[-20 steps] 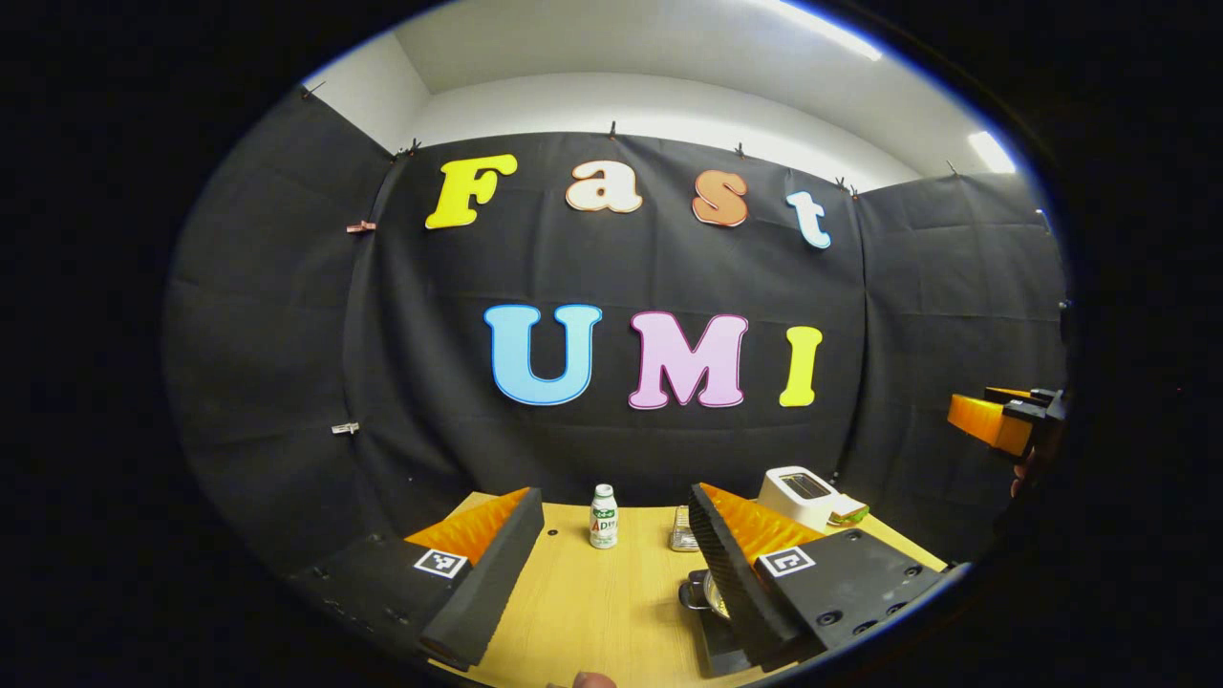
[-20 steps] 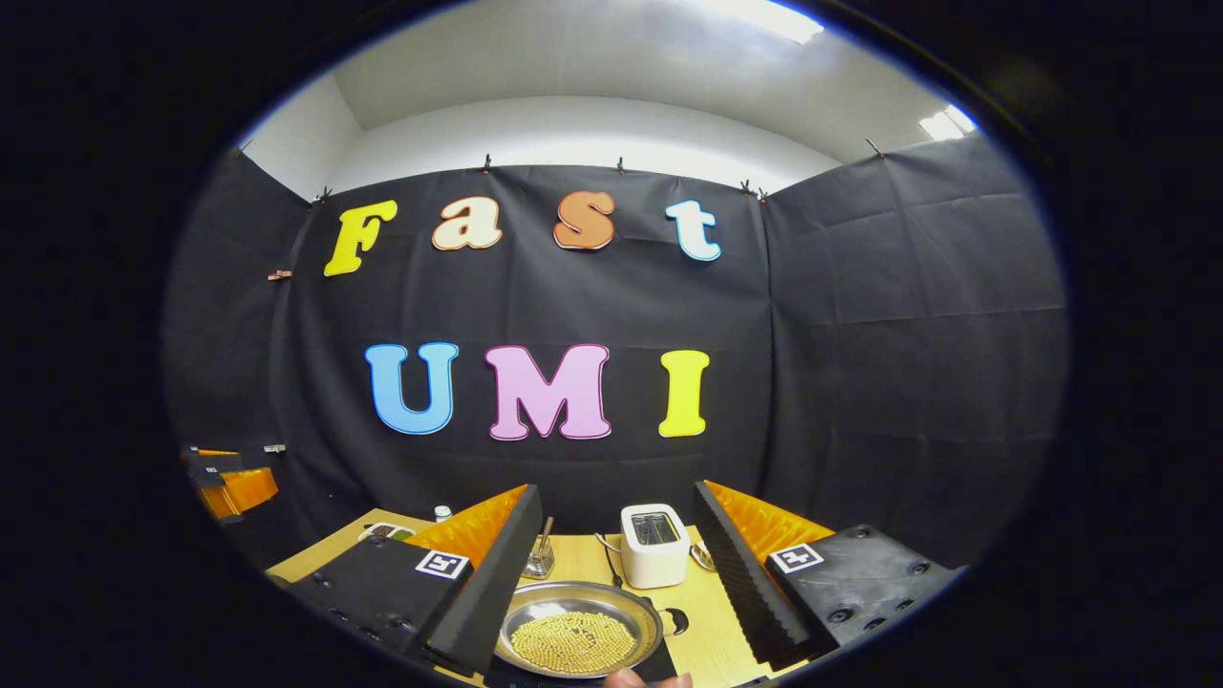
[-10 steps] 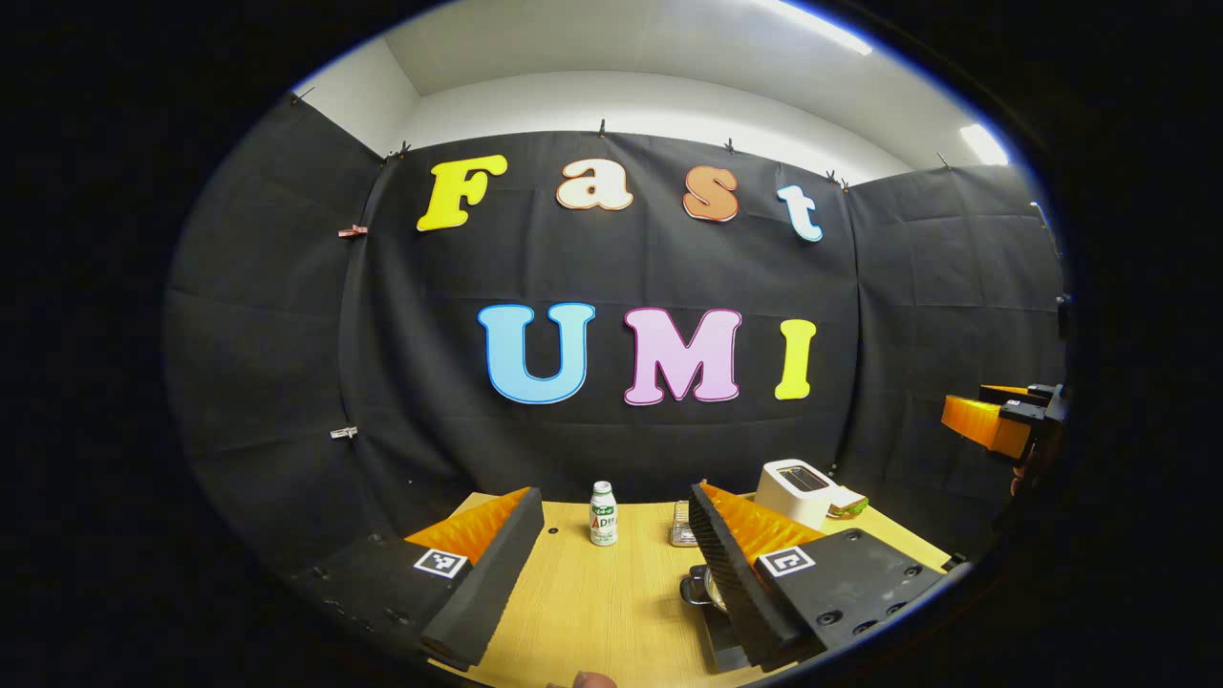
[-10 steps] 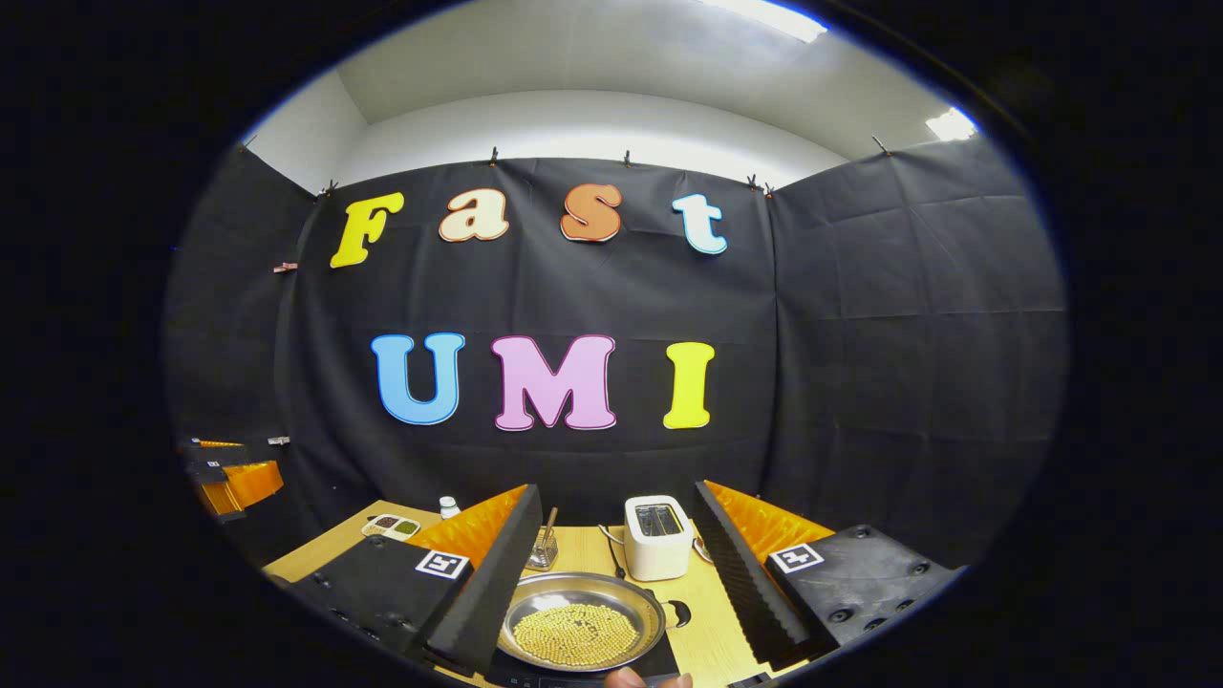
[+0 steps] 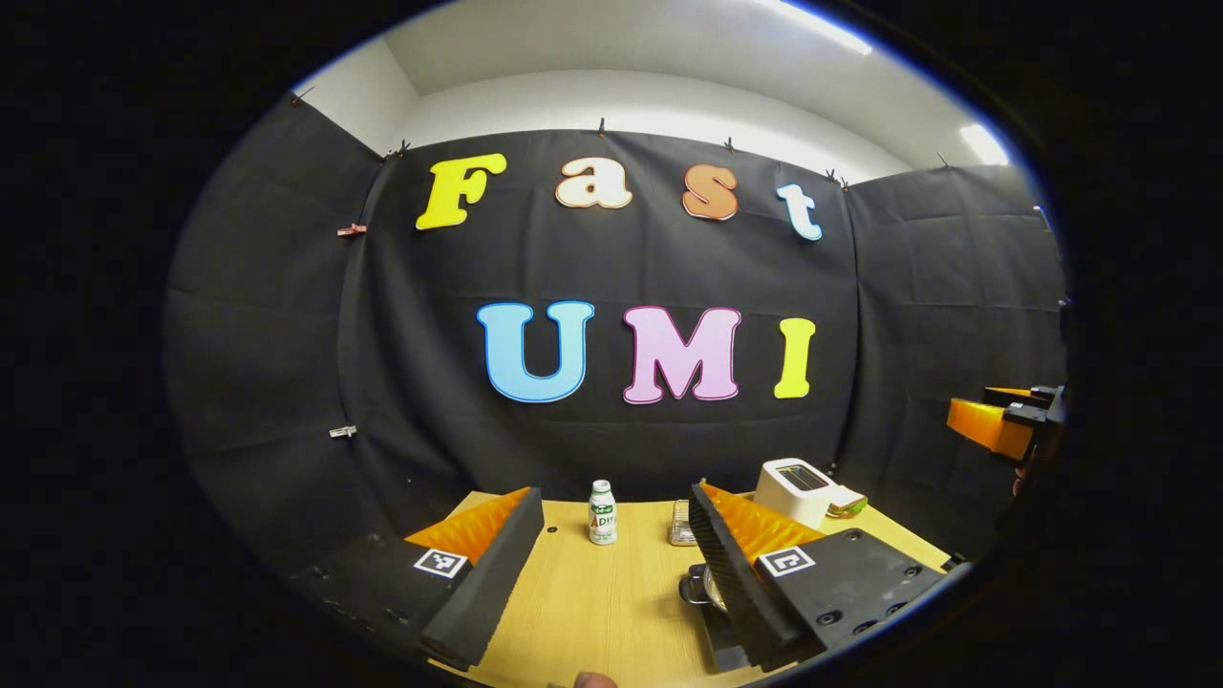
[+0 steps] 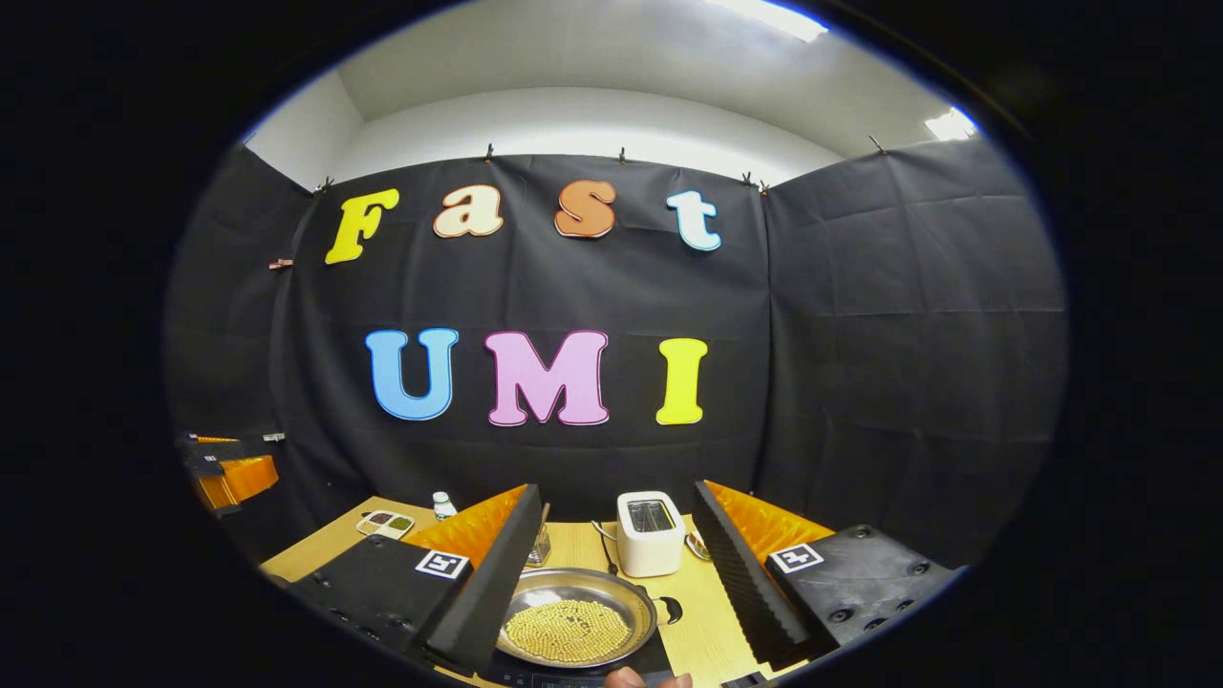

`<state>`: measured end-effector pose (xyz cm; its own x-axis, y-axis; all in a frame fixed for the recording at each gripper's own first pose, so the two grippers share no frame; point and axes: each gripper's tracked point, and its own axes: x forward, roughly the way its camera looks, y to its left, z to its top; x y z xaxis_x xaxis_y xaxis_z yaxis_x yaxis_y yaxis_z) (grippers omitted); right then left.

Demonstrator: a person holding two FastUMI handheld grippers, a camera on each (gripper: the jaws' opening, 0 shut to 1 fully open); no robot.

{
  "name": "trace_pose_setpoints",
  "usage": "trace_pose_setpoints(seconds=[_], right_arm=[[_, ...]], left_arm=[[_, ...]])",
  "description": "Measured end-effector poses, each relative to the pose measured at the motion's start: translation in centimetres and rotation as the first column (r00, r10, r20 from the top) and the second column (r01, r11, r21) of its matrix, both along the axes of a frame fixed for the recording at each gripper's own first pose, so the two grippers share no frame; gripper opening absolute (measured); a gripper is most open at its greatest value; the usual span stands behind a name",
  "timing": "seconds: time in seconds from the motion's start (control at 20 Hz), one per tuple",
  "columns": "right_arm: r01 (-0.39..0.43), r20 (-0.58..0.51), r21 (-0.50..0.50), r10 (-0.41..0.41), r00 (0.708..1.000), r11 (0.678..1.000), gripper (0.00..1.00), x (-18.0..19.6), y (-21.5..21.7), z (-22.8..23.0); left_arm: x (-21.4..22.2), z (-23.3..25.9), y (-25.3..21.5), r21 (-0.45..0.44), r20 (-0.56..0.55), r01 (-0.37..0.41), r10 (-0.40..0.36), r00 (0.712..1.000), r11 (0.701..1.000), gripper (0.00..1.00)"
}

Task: First push the handle of the pot to place it horizontally, then grasp the pot with both hands and set it on the induction cooktop.

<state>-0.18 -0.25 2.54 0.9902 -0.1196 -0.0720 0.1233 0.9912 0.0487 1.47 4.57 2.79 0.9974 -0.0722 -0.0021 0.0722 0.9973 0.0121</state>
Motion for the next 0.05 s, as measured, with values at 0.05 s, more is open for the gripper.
trace_pose_setpoints(seconds=[0.05], right_arm=[[0.003, 0.0, 0.006, -0.003, 1.0, 1.0, 0.98, 0.03, -0.01, 0.04]], left_arm=[[0.01, 0.0, 0.07, 0.0, 0.0, -0.001, 0.001, 1.0, 1.0, 0.95]])
